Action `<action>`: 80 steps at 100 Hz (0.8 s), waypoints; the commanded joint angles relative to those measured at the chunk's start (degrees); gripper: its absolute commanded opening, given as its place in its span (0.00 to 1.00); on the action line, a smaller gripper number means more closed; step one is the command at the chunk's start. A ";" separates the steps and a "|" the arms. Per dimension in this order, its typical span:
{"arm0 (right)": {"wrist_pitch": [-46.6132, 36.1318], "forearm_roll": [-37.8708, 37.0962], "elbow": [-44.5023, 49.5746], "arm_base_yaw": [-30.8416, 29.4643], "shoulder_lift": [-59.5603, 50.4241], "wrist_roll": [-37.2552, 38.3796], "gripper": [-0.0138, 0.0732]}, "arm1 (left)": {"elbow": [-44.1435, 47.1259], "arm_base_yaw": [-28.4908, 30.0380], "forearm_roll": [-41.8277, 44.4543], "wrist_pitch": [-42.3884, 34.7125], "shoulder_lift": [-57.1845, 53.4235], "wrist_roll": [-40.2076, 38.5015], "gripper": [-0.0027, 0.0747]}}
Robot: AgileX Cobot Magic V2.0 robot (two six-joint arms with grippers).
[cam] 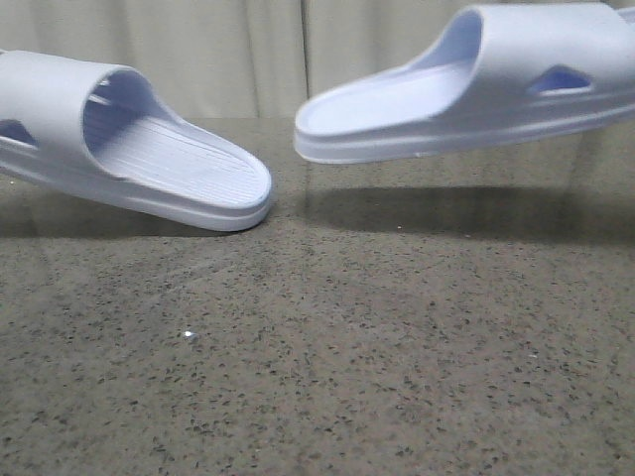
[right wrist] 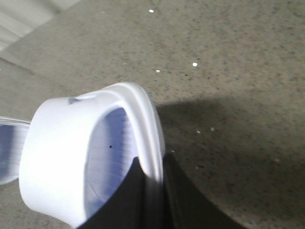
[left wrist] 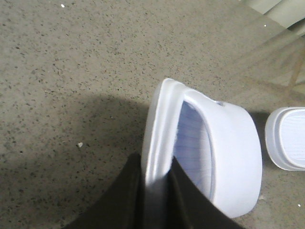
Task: Insert blue slippers together front up
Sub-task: 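Lift both slippers and swing them toward each other, soles facing, then slide the right gripper's slipper into the left gripper's slipper, nesting them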
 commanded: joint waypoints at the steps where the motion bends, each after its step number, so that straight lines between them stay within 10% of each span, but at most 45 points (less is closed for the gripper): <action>1: 1.49 8.94 -2.01 0.13 -1.25 -4.24 0.04 | -1.52 0.60 -5.00 3.28 -1.72 0.04 0.05; 80: 10.36 27.51 -2.01 5.26 15.12 -22.96 0.04 | -1.52 -6.43 -18.02 12.87 5.86 -1.29 0.05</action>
